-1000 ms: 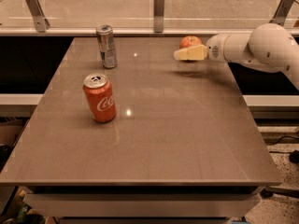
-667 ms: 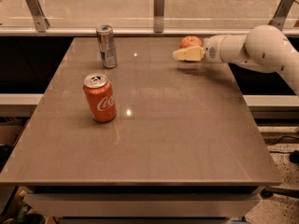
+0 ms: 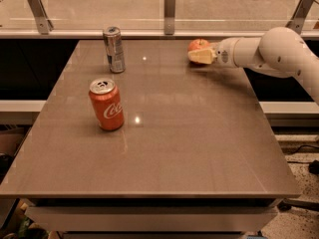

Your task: Move apple near coke can

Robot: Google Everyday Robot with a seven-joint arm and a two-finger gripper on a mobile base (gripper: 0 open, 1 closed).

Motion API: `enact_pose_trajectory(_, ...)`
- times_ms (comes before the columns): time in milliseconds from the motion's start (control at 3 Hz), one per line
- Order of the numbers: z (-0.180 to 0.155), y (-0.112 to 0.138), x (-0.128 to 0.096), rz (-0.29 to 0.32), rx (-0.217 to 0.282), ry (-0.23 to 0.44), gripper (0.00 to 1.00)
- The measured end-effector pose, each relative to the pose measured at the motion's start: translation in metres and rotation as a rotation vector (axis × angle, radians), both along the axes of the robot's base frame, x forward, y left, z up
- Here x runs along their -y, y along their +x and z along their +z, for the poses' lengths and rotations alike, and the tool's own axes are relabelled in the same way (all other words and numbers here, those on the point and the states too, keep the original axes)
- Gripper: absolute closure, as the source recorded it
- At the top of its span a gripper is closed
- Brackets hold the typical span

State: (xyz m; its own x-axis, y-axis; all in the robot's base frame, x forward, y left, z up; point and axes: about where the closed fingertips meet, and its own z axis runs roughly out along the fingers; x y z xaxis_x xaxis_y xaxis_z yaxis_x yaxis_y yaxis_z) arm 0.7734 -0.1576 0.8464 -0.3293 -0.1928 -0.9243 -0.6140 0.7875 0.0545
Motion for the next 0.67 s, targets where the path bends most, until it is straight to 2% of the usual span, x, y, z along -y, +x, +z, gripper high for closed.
enact_pose_trajectory(333,-0.0013,0.0003,-0.0026,0.004,-0.002,0.001,0.86)
enact_pose_trajectory(667,-0.0026,0.0007,-0.0054,0.008,-0.004,0.002,1.00)
